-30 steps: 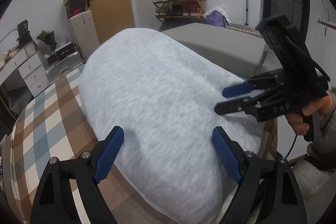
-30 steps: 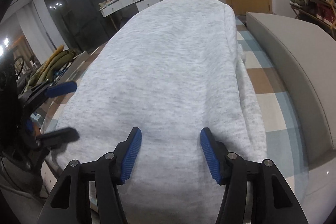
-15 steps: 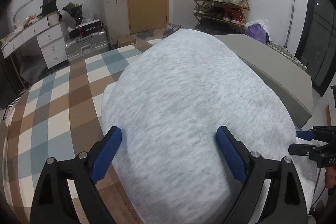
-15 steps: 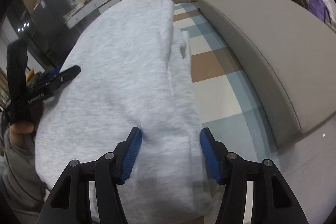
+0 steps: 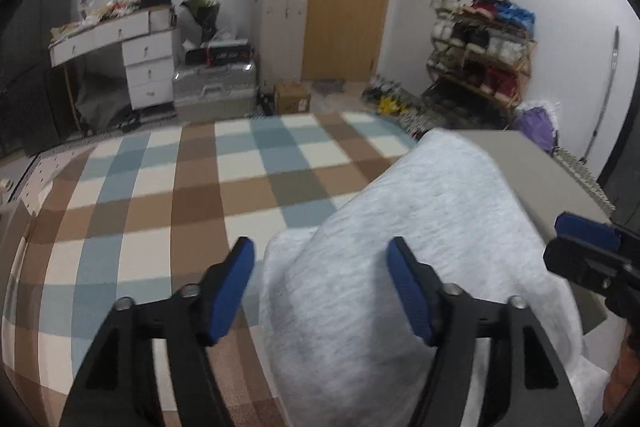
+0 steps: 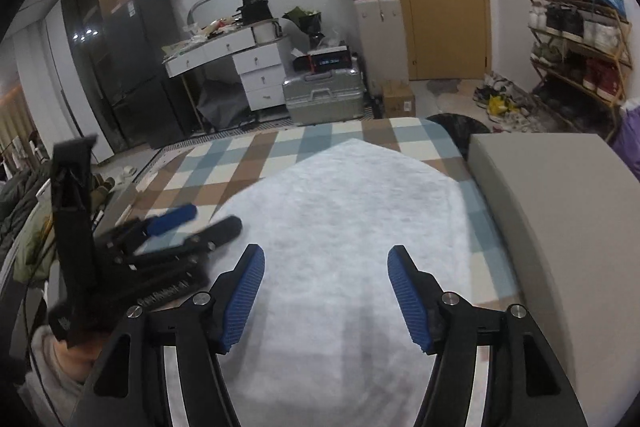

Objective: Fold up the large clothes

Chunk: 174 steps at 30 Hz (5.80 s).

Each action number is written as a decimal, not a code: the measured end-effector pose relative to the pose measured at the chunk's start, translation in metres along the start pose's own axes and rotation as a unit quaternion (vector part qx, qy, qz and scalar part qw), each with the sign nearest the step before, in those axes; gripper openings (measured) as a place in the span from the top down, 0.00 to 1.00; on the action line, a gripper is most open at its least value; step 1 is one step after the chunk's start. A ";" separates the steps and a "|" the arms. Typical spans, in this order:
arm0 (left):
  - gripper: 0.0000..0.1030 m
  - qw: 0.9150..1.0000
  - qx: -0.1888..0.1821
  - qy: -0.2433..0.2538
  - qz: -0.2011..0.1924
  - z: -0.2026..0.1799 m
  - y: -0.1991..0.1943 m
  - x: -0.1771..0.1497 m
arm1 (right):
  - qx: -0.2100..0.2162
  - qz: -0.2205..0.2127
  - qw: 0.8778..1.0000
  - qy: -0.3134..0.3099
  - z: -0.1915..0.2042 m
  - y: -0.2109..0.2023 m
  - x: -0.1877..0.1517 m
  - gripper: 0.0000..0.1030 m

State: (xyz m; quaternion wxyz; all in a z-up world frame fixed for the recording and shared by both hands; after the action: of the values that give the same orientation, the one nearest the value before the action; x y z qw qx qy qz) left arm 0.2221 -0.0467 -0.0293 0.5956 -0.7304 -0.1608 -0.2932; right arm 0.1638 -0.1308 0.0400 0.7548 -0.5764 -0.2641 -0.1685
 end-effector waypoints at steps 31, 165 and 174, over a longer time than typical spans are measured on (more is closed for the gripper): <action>0.39 0.998 -0.032 0.054 0.024 -0.012 -0.017 -0.051 | 0.042 0.098 0.994 0.012 -0.016 0.038 -0.041 0.34; 0.50 0.992 -0.048 0.115 -0.010 -0.030 -0.037 -0.088 | 0.041 0.056 0.994 -0.080 0.025 0.010 -0.118 0.48; 0.50 0.992 -0.051 0.111 -0.008 -0.030 -0.037 -0.085 | 0.008 0.077 0.996 -0.053 -0.029 -0.015 -0.143 0.50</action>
State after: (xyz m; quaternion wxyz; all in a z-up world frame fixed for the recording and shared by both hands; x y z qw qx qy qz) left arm 0.1279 -0.0569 -0.0497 0.5693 -0.7216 -0.0840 -0.3849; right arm 0.0461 -0.1700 -0.0383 0.7550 -0.5971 -0.2601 -0.0765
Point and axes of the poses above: each gripper's, at about its wrist camera, not at the fingertips, and y roughly the way its jaws point, z to its left, x to its top, the point moved 1 cm from there along y, roughly the way its jaws point, and after that the axes turned 11 degrees about z, right-handed, at the moved point
